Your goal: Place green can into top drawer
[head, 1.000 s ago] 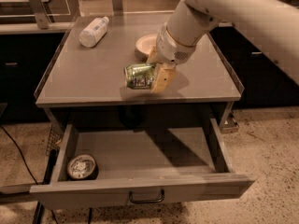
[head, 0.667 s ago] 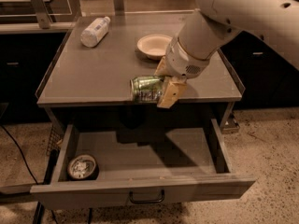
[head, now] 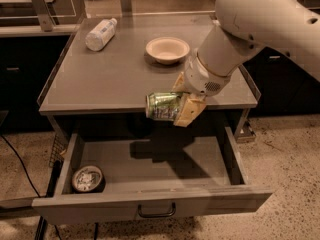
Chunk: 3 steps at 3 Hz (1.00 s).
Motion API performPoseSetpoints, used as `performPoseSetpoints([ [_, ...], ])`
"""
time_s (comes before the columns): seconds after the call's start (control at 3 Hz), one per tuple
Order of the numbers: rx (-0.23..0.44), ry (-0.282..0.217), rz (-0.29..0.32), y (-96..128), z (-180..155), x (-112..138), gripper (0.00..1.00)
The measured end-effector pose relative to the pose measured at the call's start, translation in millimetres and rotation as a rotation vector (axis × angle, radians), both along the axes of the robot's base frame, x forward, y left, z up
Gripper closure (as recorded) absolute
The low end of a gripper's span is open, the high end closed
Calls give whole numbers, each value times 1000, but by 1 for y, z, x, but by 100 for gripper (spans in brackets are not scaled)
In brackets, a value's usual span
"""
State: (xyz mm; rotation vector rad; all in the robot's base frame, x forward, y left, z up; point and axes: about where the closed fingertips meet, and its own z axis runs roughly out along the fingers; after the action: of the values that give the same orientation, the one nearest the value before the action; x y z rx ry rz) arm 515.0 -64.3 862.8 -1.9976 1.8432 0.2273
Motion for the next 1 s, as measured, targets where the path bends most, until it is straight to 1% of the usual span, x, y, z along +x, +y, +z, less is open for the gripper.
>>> performPoseSetpoints([
  [0.33, 16, 31, -69, -13, -26, -36, 100],
  [0.67, 36, 10, -114, -16, -49, -49, 100],
  [1.0, 36, -81, -88, -13, -73, -70, 100],
])
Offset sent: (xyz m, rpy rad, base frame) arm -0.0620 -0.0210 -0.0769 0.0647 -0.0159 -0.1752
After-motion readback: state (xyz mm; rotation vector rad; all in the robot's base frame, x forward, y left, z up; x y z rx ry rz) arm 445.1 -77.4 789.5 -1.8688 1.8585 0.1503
